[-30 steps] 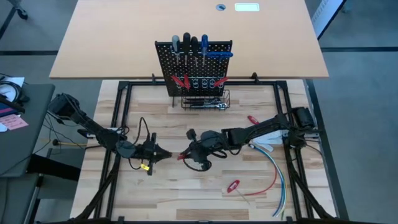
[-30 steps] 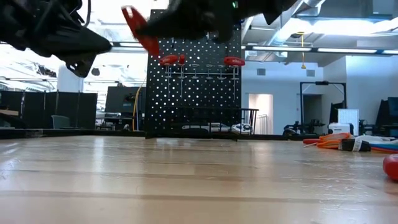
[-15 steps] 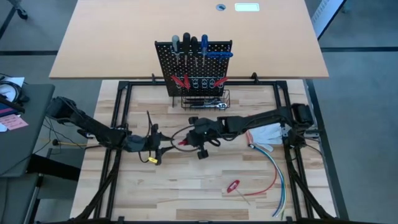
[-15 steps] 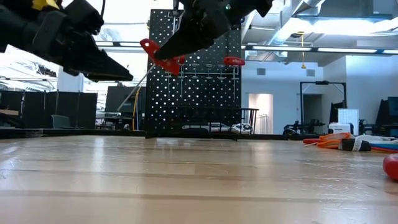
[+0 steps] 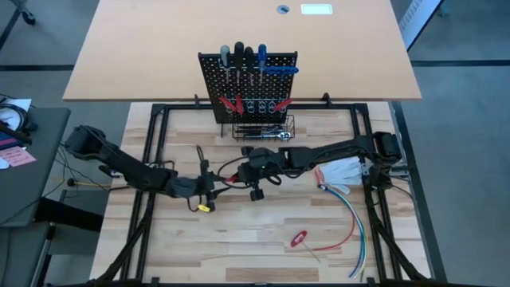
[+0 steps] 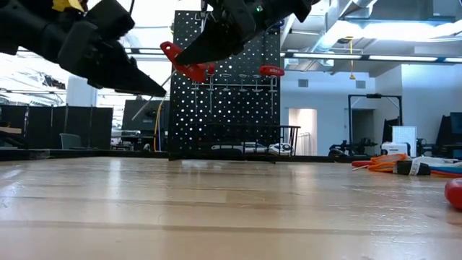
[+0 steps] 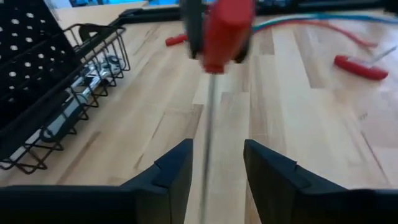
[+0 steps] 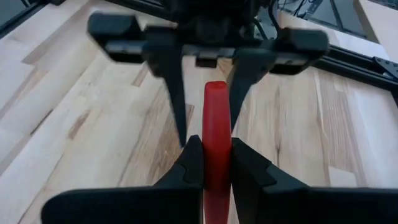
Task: Hang tools onto peg board
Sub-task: Hang the red allen wrench on the pegboard
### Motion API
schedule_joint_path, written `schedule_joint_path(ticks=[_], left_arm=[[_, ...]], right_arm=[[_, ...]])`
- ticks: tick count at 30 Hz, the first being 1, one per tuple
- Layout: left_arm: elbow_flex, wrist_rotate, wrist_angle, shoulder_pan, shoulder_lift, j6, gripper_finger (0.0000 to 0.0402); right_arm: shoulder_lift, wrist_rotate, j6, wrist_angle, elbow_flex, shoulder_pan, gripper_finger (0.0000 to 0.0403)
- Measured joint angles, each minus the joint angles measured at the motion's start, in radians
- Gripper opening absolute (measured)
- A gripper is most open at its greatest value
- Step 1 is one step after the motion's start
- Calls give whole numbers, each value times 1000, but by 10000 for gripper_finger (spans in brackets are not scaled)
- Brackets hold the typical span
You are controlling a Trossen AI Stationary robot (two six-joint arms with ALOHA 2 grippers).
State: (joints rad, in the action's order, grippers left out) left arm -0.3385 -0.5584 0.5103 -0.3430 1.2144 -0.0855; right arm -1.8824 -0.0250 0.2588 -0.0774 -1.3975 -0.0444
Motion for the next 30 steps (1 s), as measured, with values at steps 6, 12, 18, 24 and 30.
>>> schedule_joint_path(ticks=[6,12,18,24,30], left_arm=[[-110,-31,-118,-15,80,15,93],[-178,-71,-275,-24,81,-43,13],[-178,-124,-276,-59,81,-65,3],[-177,-287,-326,-148,80,-121,1],[-177,-490,-418,-228,60,-233,1]], right_arm=[[0,0,0,-8,0,-3,40],[-1,-12,5,-23,0,-6,47],[-1,-106,97,-53,0,-4,112],[-1,-137,90,-61,14,49,183],[-8,-163,17,295,171,78,216]])
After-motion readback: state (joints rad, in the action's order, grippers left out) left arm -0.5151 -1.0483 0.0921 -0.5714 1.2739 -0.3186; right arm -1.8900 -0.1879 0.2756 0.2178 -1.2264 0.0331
